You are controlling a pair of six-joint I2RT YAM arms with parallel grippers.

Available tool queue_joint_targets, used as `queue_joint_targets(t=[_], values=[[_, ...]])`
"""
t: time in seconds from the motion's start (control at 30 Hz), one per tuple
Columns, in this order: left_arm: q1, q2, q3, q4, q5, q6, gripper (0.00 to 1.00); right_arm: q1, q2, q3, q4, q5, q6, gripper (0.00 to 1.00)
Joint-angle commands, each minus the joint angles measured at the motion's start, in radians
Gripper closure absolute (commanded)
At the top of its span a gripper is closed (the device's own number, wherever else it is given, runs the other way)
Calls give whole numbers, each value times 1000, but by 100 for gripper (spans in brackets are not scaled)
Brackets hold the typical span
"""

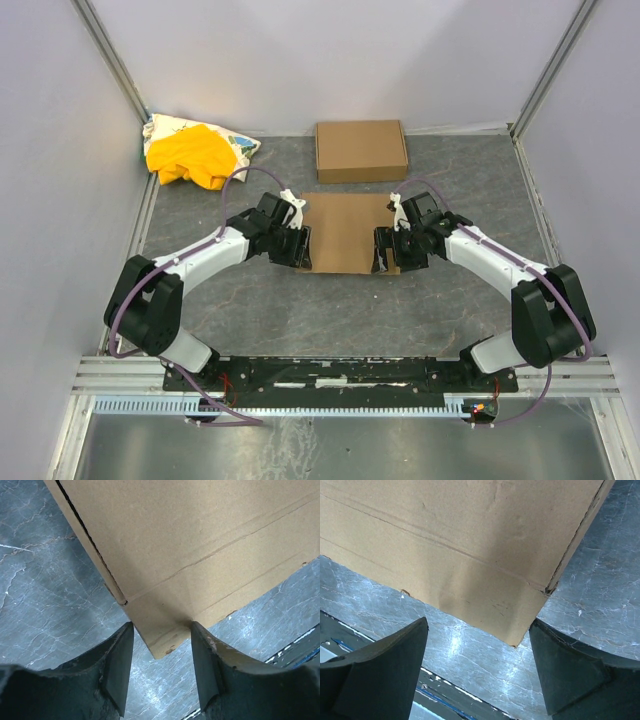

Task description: Fold the paper box

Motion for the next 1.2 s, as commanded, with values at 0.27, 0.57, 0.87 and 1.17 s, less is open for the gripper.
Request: queue_joint_targets(t=[0.27, 0.57, 0.87, 1.17], values=[[25, -12, 51, 2, 119, 20, 50, 8, -46, 57, -18, -29, 9, 13], [63, -11, 55, 5, 216, 3, 53, 7, -44, 63, -23, -36, 10, 15], [92, -19, 53, 1, 267, -1, 53, 7, -34, 68, -19, -41, 11, 16], [102, -17, 55, -19, 283, 13, 52, 7, -32, 73, -24, -53, 11, 17]])
